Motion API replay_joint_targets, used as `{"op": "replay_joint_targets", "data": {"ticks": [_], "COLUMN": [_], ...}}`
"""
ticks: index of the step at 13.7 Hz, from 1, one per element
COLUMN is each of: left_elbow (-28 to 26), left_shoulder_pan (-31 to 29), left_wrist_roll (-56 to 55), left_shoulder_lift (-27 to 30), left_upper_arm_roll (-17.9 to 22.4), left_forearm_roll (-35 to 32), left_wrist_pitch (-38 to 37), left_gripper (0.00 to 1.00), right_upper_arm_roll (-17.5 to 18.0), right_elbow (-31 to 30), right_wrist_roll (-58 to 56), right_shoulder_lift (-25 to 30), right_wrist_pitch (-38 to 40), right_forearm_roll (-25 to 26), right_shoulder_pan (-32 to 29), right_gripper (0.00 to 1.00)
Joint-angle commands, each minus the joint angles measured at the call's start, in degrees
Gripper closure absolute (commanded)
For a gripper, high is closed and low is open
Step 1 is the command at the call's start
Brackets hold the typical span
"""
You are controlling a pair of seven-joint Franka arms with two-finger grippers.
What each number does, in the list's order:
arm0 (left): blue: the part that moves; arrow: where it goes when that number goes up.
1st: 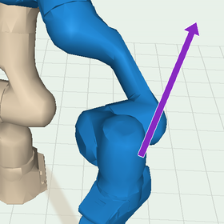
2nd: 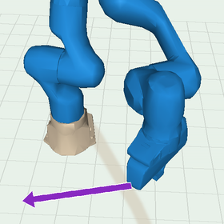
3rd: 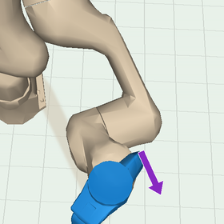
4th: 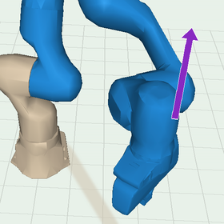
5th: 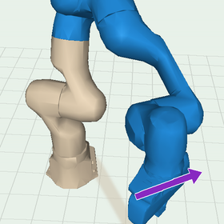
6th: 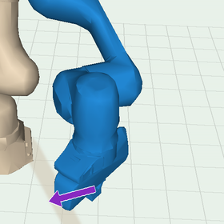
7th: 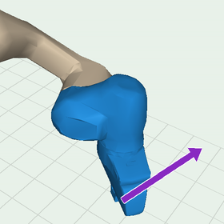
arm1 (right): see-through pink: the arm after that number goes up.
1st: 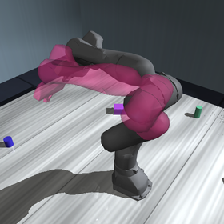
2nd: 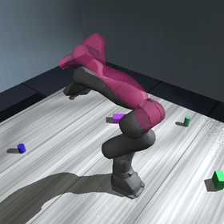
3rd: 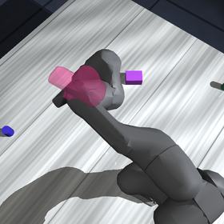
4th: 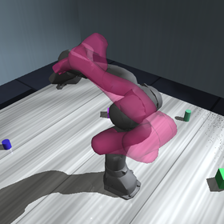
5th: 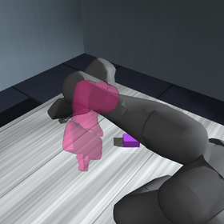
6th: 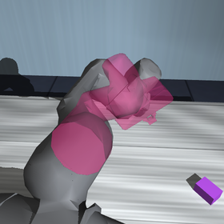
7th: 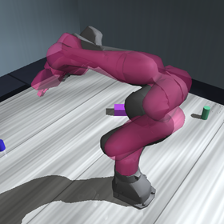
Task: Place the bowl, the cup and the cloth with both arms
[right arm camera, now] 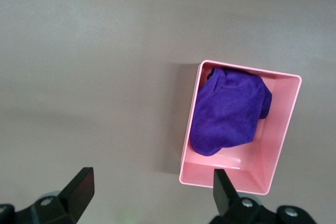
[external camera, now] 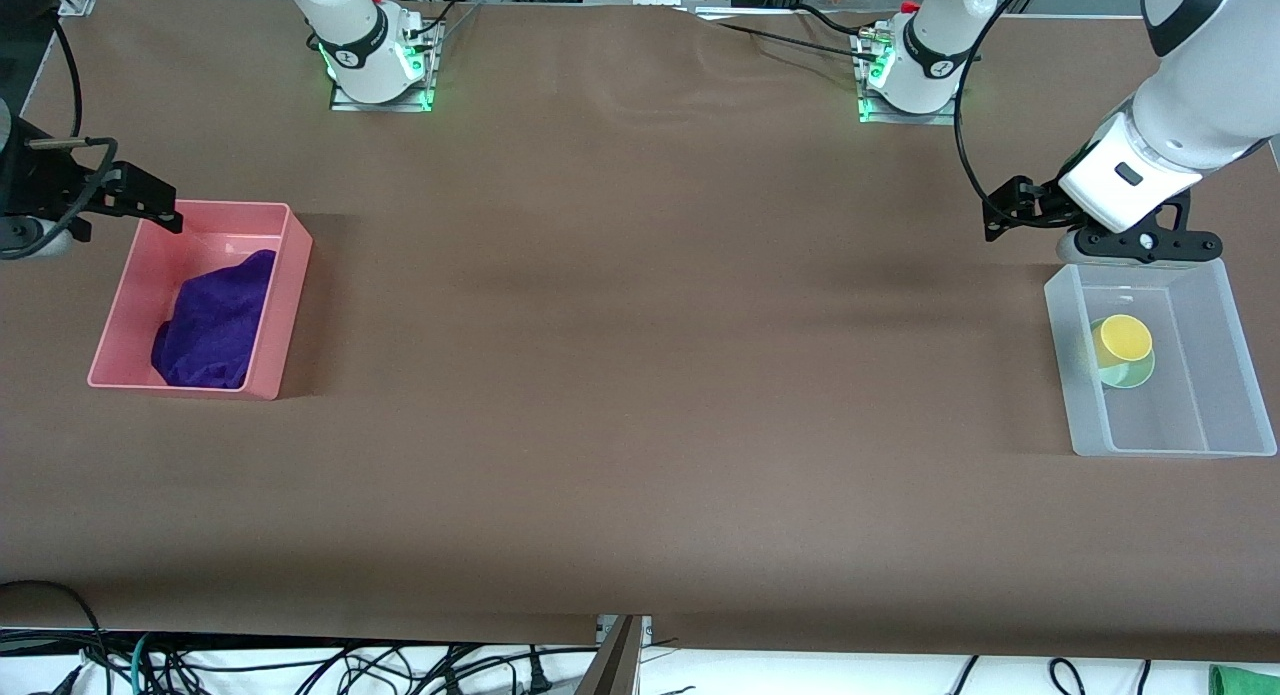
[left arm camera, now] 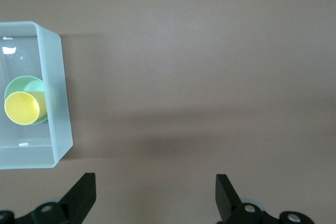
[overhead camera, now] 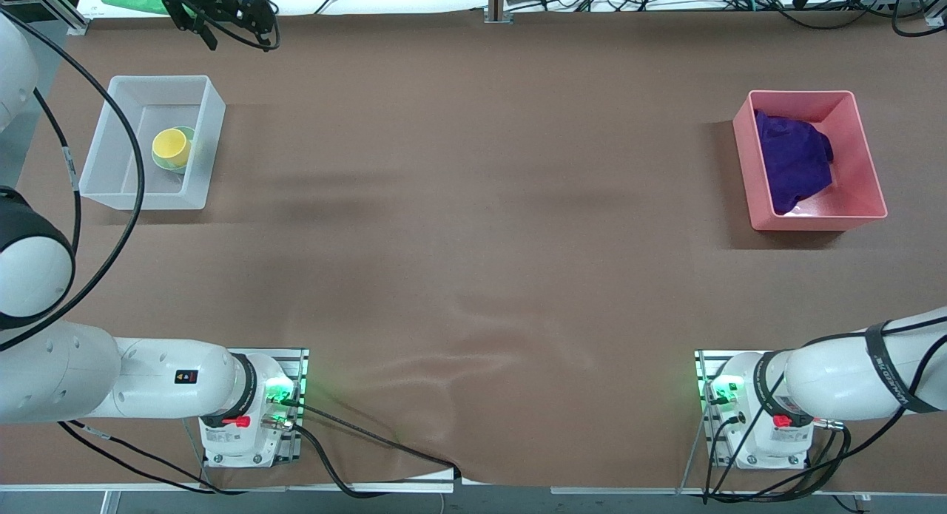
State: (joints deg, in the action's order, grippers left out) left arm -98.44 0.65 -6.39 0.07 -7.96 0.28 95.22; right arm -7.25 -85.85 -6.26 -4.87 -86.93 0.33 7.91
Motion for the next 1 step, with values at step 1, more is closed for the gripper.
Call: {"op": "replay_joint_targets", "data": {"ticks": [1], "left_elbow": [5.8], "left_shoulder_pan": [0.1], "left_wrist_roll": [0.2], "left_shoulder_lift": [-3.8], "left_upper_arm_roll": [-0.7], "left_forearm_roll": [-1.4], "left_wrist_pitch": [-1.9], "left_gripper": [0.00], "right_upper_arm_roll": [0.1], "right_elbow": [-0.4], "right_wrist_roll": [0.8], "right_shoulder_lift": [0.3], "right_wrist_pitch": [0.9], "right_forearm_roll": [-0.1], "right_shoulder_pan": [-0.3], "right_gripper": [0.00]}}
